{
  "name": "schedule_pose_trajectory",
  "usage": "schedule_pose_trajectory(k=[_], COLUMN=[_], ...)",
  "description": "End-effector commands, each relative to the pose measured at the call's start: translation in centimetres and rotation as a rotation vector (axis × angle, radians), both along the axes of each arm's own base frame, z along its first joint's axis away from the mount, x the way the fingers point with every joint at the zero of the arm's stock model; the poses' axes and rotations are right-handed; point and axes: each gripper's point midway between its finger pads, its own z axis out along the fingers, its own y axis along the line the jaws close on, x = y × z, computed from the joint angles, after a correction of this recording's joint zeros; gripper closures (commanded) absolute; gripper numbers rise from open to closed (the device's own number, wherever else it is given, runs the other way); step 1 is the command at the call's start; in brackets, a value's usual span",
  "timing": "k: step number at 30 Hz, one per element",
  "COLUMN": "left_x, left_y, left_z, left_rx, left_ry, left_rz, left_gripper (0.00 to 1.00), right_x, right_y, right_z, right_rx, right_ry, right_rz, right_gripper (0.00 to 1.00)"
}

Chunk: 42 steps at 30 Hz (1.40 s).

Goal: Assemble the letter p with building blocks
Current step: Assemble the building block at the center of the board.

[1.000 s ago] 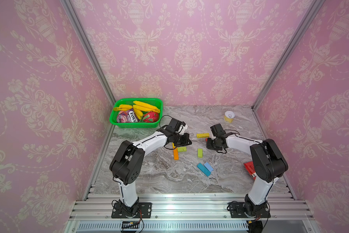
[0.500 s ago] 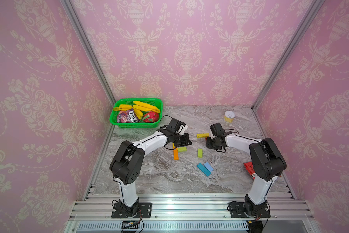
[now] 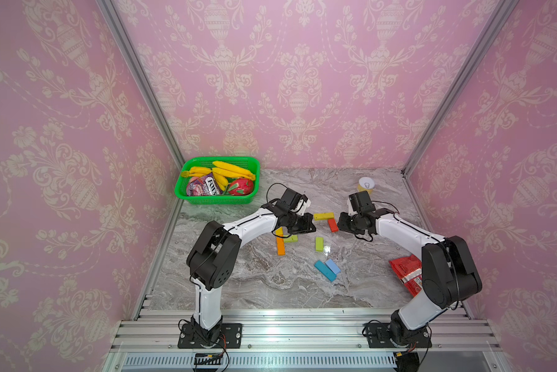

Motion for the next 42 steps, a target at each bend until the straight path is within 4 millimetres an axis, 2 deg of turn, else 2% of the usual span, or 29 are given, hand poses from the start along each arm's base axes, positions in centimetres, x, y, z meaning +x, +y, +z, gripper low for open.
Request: schedule_pose_trajectory(k=[1, 7, 15, 21, 22, 23, 31, 42], left_x=[-0.3, 0.8, 2.9, 4.1, 4.3, 4.4, 5.9, 6.2], left_y=[-1.2, -2.6, -3.4, -3.3, -3.3, -3.3, -4.6, -5.3], left_z=[-2.0, -5.2, -6.3, -7.9, -8.1, -8.4, -9.1, -9.8], left_rx=[0.025, 0.101, 0.259, 0.346, 0.353, 0.361, 0.352, 0.338], left_ry=[0.052, 0.072, -0.026, -0.055, -0.058, -0.061, -0.064, -0.043], left_rz=[-0.009, 0.019, 0.07, 0.12, 0.127, 0.13, 0.14, 0.147], left_gripper=[0.94, 0.95, 0.96, 0.99, 1.0, 1.0, 1.0, 1.0], right_x=[-1.4, -0.4, 1.0, 1.2, 2.3, 2.6, 3.4, 3.3], right_y=[-1.8, -1.8, -1.4, -1.2, -1.0, -0.9, -0.1, 0.2], right_z=[-2.3, -3.7, -4.8, -6.5, -5.8, -5.9, -6.9, -7.9], right_rx=[-0.006, 0.001, -0.007, 0.008, 0.015, 0.017, 0.053, 0.069], right_ry=[0.088, 0.1, 0.12, 0.16, 0.132, 0.133, 0.151, 0.174], right_rz=[-0.023, 0.011, 0.05, 0.048, 0.045, 0.044, 0.046, 0.052], right_gripper=[0.66, 0.67, 0.68, 0.69, 0.7, 0.7, 0.74, 0.74])
